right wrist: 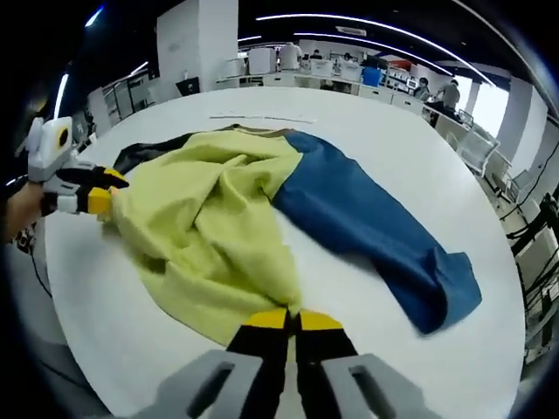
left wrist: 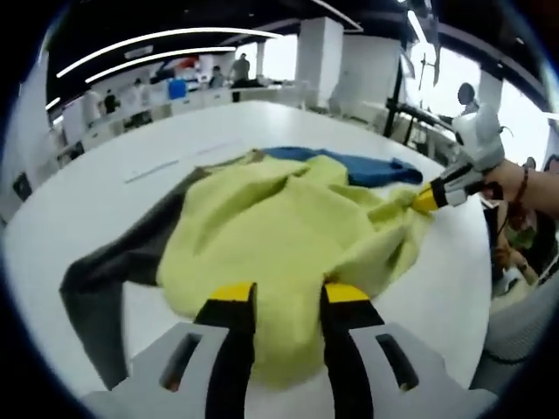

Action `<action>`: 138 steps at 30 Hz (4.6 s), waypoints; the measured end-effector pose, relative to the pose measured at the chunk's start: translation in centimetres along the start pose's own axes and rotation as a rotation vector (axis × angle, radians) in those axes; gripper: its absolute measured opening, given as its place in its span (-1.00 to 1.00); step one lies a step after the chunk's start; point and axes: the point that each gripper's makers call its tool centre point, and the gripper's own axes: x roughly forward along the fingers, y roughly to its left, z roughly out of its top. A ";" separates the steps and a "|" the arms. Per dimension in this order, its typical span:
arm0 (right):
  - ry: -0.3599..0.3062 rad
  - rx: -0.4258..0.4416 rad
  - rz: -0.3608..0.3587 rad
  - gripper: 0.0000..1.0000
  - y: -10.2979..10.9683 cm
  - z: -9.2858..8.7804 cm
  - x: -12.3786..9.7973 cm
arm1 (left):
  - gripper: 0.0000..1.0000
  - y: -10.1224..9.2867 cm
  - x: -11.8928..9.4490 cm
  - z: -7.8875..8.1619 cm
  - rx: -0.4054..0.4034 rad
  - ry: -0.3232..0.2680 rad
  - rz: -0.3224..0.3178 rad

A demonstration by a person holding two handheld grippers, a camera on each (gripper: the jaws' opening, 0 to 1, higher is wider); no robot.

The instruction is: Fold the garment on the visible template until the final outline fits inside the template.

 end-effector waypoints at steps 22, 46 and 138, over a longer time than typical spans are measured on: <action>0.000 0.117 0.042 -0.50 0.5 -1.2 -2.2 | -0.25 3.7 -5.9 -2.6 -0.157 -0.042 0.086; -0.016 0.089 0.049 -0.78 0.2 -1.9 -1.6 | -0.76 1.6 -4.1 -4.8 -0.299 -0.066 -0.021; 0.099 0.113 0.056 -1.00 3.2 -10.2 -8.6 | -1.00 -3.6 -14.4 -13.2 -0.312 0.266 0.007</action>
